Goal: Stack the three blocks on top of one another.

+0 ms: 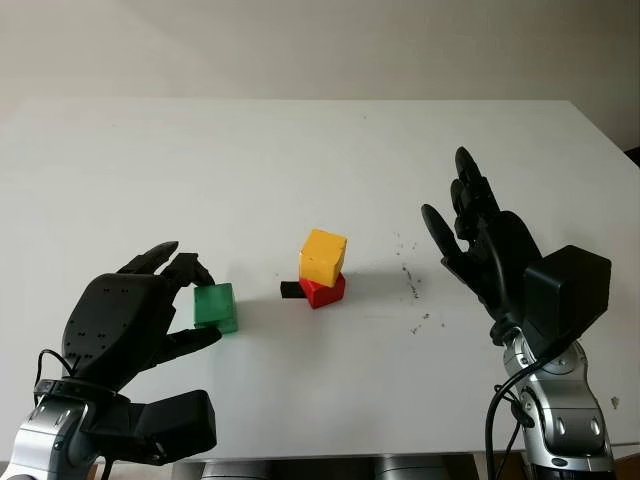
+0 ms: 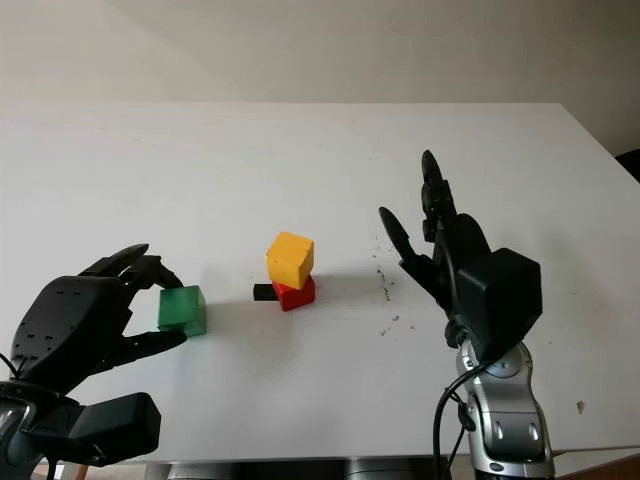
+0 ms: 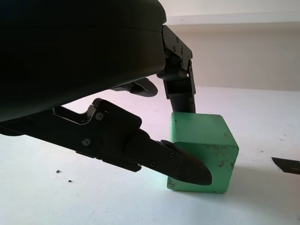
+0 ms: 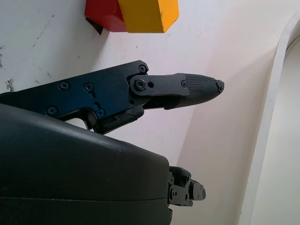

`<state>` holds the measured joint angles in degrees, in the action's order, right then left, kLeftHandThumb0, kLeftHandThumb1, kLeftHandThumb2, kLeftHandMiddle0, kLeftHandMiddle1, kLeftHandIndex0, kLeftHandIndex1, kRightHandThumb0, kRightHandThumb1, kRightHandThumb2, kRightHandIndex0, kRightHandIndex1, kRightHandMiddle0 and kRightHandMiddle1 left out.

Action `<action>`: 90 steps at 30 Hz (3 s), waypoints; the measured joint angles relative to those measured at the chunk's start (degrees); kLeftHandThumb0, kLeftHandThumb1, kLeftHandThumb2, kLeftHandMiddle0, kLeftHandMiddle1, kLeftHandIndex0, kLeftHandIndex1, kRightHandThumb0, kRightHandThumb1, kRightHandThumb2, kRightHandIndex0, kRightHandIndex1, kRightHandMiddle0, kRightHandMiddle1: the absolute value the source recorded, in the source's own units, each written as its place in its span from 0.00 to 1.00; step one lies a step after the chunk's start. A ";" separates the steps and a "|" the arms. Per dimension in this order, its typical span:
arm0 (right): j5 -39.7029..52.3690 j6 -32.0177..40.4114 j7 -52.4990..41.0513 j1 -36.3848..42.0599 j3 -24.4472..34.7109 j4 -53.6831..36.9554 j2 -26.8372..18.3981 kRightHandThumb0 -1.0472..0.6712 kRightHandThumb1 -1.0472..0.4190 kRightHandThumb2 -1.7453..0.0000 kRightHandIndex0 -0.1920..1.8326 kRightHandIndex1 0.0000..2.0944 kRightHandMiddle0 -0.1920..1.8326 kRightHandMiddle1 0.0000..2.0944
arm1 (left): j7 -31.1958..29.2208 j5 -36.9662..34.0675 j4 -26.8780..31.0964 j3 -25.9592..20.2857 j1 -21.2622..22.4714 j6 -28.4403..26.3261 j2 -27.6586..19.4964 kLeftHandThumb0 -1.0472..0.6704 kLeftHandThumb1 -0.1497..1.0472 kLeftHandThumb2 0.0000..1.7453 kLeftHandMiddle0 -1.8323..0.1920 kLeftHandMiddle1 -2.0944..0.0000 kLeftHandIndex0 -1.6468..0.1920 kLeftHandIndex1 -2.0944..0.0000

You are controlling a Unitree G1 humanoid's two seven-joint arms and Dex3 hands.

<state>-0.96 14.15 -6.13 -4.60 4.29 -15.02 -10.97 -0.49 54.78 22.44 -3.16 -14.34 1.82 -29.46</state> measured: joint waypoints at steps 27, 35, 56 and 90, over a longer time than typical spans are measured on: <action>-1.42 -0.48 0.09 -0.93 -0.13 1.08 0.05 0.23 0.00 0.80 0.05 0.03 0.09 0.03 | -22.38 -59.97 -9.23 -10.50 26.47 -7.31 -2.10 0.34 0.99 0.03 0.69 0.97 0.64 0.41; -1.11 -0.46 -0.03 -1.28 -0.22 1.14 0.08 0.23 0.00 0.80 0.04 0.02 0.09 0.03 | -24.08 -62.19 -17.19 -4.11 38.63 -11.20 1.03 0.34 0.99 0.03 0.70 0.98 0.67 0.35; -1.14 -1.05 -0.12 -1.24 0.01 1.13 0.03 0.23 0.00 0.81 0.05 0.03 0.09 0.03 | -27.05 -61.91 -31.26 6.23 43.47 -7.47 14.09 0.33 1.00 0.06 0.76 0.99 0.73 0.26; 0.76 -2.05 -1.76 -1.22 0.77 1.25 -0.35 0.25 0.00 0.80 0.04 0.02 0.07 0.02 | -25.81 -58.82 -26.68 6.51 38.56 -9.76 11.60 0.33 1.00 0.08 0.78 0.98 0.75 0.25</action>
<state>-0.21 12.10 -7.89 -5.82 5.06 -13.77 -11.32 -26.30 -4.04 -4.24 3.35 24.22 -7.94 -17.86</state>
